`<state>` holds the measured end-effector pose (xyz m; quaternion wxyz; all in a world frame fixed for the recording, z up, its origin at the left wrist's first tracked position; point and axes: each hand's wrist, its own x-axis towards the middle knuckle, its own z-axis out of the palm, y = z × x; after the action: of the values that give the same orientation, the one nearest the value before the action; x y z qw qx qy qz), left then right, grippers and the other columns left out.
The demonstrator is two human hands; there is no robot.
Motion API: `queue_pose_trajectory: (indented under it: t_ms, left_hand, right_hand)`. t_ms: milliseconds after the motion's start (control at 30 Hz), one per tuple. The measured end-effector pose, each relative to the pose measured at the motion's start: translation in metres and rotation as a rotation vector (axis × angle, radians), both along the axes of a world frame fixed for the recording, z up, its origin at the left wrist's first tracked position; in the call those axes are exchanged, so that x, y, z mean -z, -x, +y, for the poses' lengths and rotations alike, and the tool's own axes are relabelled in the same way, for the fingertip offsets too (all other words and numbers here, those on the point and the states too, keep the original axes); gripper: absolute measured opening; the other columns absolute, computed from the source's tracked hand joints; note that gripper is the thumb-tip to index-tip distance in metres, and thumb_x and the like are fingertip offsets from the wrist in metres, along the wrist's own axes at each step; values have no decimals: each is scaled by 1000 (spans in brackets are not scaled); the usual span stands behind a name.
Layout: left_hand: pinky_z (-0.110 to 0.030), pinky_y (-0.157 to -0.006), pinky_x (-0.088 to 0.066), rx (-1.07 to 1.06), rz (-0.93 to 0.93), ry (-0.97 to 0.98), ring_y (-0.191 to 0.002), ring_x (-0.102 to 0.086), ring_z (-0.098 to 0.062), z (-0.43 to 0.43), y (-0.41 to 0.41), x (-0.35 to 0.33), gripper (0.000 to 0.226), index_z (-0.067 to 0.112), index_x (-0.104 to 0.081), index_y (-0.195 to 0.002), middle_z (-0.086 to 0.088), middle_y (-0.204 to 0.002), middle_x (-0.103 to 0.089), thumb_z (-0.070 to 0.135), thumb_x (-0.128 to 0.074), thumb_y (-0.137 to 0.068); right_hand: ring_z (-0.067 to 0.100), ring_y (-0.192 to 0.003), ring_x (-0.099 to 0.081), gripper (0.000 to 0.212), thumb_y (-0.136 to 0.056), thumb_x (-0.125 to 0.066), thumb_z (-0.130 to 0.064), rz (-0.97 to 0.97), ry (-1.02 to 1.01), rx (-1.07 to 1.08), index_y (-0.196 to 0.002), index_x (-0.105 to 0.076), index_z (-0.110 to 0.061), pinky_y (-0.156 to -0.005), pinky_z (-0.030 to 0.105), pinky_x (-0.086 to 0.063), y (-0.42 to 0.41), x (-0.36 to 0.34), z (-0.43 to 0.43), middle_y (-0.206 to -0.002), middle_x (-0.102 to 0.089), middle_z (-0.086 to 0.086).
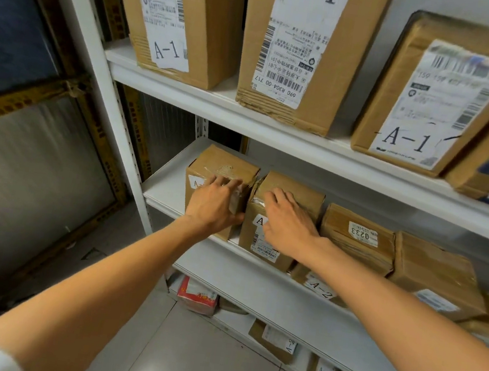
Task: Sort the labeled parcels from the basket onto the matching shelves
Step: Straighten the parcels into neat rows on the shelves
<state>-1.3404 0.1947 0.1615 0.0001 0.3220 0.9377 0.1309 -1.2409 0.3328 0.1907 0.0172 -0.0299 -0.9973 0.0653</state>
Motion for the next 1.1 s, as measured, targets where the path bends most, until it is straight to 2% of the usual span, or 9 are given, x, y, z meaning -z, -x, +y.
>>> queue_pose_trajectory:
  t_ms: [67,167,467,567,667,833,967,1100]
  left_hand:
    - [-44,-98,-48,-26,-35,-39,-124,-48,-28,-2,-15,-8,81,24,-36,-145,-6,-136,-50,49,-71,-76]
    - [-45,-92,-51,-38,-21,-75,-116,-52,-26,-3,-49,-23,77,25,-42,-140,-4,-129,-53,49,-74,-74]
    - [-39,-84,-55,-91,117,-78,-103,-60,-22,9,-148,-83,65,19,-53,-131,-4,-124,-58,49,-73,-76]
    - [-31,-80,-53,-113,154,-83,-103,-61,-19,18,-178,-98,64,19,-54,-131,-2,-124,-59,49,-72,-77]
    - [-31,-80,-54,-107,197,-56,-99,-63,-19,30,-205,-111,59,19,-57,-127,-3,-121,-62,49,-70,-79]
    - [-29,-78,-50,-56,213,-74,-102,-61,-19,54,-236,-140,56,20,-57,-125,-1,-122,-62,51,-69,-79]
    - [-31,-81,-51,23,281,-61,-102,-61,-18,80,-251,-171,55,24,-57,-123,1,-119,-63,51,-71,-77]
    - [-33,-80,-52,120,297,-71,-98,-61,-18,111,-274,-199,57,27,-55,-123,1,-116,-64,51,-72,-74]
  right_hand:
    - [24,-130,-38,62,-85,-56,-2,-16,-4,-25,-142,-31,-8,-110,36,-36,-8,-7,0,-143,-38,11]
    - [24,-132,-37,67,-84,-58,-1,-18,-5,-53,-144,-29,-8,-111,38,-35,-32,-20,6,-145,-37,11]
    - [22,-118,-44,48,-85,-57,-4,41,16,-105,-130,-41,-9,-94,31,-41,-113,-57,33,-124,-47,8]
    - [24,-115,-46,52,-81,-62,-5,49,41,-127,-128,-43,-10,-95,36,-46,-134,-65,40,-120,-48,8]
    - [25,-117,-45,55,-80,-65,-7,72,39,-124,-130,-43,-8,-93,36,-47,-159,-76,48,-123,-47,9]
    - [24,-112,-46,49,-79,-68,-11,102,16,-75,-123,-46,-7,-91,36,-46,-198,-96,67,-117,-47,8]
    - [24,-109,-47,46,-79,-67,-10,127,14,27,-120,-46,-7,-81,34,-44,-231,-127,89,-114,-46,7]
    - [30,-115,-48,53,-80,-65,-10,111,-25,121,-128,-44,-4,-89,37,-43,-270,-161,110,-123,-46,13]
